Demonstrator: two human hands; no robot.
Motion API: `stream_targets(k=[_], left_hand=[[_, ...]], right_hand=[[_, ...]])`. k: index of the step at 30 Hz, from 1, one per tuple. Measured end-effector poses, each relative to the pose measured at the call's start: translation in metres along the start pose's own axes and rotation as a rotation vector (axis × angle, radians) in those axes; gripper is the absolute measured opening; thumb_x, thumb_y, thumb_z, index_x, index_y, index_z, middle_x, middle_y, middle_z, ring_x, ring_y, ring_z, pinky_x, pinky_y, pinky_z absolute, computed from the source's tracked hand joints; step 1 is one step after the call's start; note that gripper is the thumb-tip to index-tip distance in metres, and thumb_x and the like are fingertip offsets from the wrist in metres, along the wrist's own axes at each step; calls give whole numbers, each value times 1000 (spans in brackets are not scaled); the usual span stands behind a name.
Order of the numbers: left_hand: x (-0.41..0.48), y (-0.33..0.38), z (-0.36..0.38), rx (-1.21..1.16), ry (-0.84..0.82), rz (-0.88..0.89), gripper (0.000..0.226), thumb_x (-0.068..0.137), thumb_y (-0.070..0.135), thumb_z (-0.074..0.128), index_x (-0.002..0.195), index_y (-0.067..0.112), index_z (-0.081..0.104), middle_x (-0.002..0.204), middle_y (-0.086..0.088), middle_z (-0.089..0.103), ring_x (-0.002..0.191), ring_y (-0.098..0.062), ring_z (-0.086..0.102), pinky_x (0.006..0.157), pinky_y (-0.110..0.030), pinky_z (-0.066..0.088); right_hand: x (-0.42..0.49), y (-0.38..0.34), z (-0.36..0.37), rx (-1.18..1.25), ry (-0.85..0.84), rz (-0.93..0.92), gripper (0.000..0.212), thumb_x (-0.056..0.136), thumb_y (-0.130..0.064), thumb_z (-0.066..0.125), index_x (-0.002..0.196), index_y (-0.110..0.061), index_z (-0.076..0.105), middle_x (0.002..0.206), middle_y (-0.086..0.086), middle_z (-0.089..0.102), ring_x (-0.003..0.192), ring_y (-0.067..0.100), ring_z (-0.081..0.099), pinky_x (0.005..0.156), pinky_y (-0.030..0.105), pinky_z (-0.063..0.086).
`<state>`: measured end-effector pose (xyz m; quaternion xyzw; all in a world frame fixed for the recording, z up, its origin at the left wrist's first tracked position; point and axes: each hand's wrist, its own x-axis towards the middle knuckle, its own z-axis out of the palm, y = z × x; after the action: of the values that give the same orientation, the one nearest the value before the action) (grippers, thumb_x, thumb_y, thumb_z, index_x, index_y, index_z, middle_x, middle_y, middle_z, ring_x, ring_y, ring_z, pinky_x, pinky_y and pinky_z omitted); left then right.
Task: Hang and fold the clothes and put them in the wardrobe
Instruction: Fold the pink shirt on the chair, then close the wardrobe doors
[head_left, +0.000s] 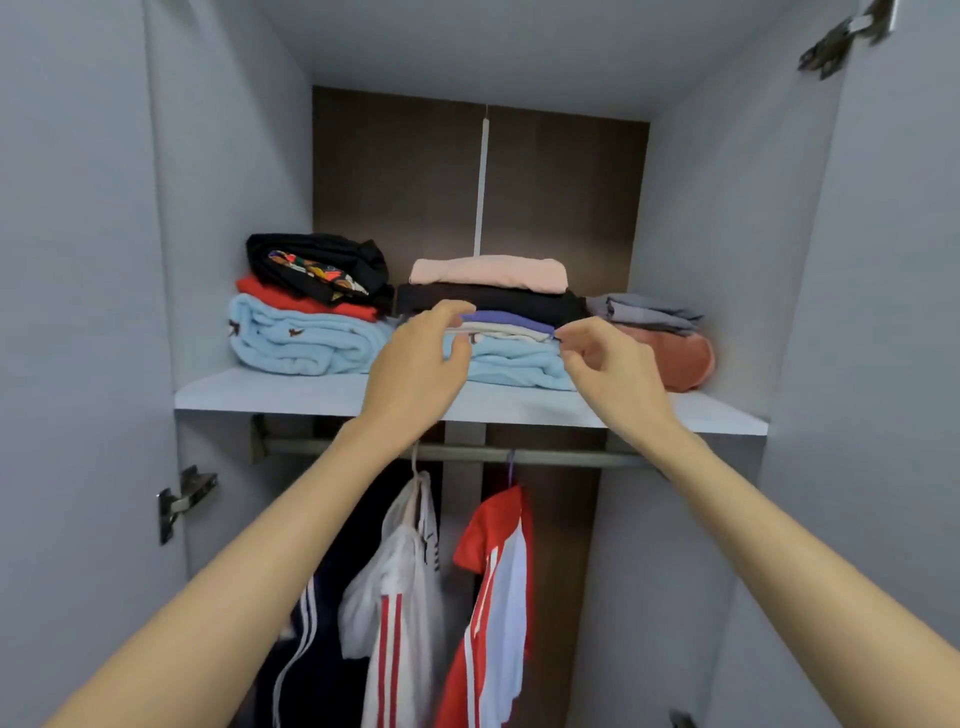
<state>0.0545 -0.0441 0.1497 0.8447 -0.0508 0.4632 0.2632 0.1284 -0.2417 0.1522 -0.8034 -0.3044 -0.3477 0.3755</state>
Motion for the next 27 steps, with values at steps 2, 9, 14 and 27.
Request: stream_targets(k=[2,9,14,27], left_hand=[[-35,14,-17,2,0,-43,35,97,21,46,132,28,51,128,5,59,117,-14,52,90,-30,42],[-139,49,-97,97,37,-138,37,98,24,46,133,30,50,127,12,59,108,-7,53,88,-30,43],[-207,62,-158,165,46,-157,36,98,22,44,133,27,51,127,9,59,117,-11,53,96,-33,45],[-358,50,-292,330,94,-309,50,95,21,50,143,19,35,142,3,39,128,-15,39,97,-23,34]], right_hand=[[-29,-13,-9,45,-19,-4,23,91,-16,57,110,-27,64,103,-9,68,79,4,62,76,27,51],[-116,-70,-27,197,-168,-11,25,90,-17,55,110,-32,61,99,-14,67,75,1,62,70,26,52],[-173,-127,-26,310,-223,-37,26,91,-17,56,113,-30,62,104,-16,67,85,-3,62,71,20,50],[-261,-293,-1,407,-320,-56,26,91,-17,57,110,-33,62,102,-20,65,81,0,60,78,31,52]])
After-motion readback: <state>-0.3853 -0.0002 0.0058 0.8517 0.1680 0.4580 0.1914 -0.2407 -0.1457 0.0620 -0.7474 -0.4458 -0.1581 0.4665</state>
